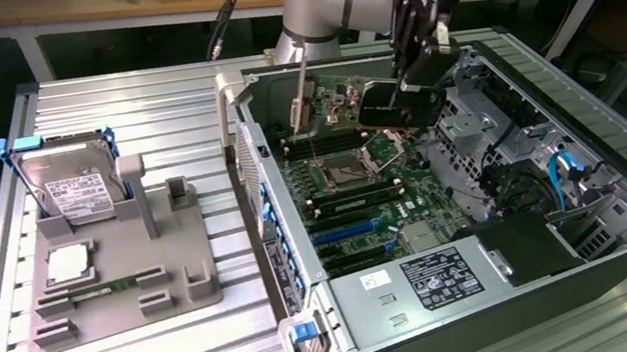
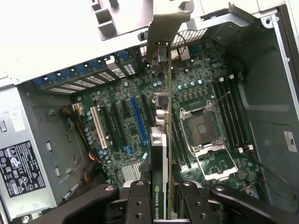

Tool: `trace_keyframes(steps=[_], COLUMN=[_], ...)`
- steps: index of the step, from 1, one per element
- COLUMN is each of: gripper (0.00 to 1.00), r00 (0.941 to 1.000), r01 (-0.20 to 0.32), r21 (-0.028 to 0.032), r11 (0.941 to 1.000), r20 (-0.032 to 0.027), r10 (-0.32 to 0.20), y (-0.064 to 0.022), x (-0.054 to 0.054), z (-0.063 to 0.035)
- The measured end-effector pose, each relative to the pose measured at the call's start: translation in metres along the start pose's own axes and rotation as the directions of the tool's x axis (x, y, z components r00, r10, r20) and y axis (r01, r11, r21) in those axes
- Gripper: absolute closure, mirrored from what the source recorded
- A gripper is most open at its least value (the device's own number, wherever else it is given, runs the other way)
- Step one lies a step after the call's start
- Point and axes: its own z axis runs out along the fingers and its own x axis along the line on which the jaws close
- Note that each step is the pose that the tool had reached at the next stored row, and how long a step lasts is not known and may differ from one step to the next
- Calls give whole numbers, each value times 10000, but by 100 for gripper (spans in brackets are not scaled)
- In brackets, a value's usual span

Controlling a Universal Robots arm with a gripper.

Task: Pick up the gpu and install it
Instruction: 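Insert the gpu into the slot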

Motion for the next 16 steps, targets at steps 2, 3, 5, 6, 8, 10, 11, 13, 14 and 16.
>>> trace_keyframes(steps=[2, 3, 5, 6, 8, 10, 11, 13, 14, 16], gripper=[73, 73, 73, 73, 73, 73, 73, 73, 73, 73], r00=[9994, 9988, 9963, 9935, 9870, 9817, 9781, 9776, 9776, 9778], r01=[335, 494, 860, 1139, 1607, 1903, 2080, 2104, 2102, 2092], r21=[9, 13, 23, 30, 42, 49, 53, 76, 151, 505], r11=[9994, 9988, 9963, 9935, 9870, 9817, 9781, 9776, 9775, 9766], r20=[-7, -10, -19, -25, -37, -44, -50, -55, -55, -38], r10=[-335, -494, -860, -1139, -1607, -1903, -2080, -2104, -2102, -2093], y=[-6, -9, -16, -21, -32, -43, -52, -53, -53, -54], x=[-2, -3, -4, -6, -9, -12, -15, -15, -15, -16], z=[0, 0, 0, 1, 1, 1, 1, 1, 1, 0])
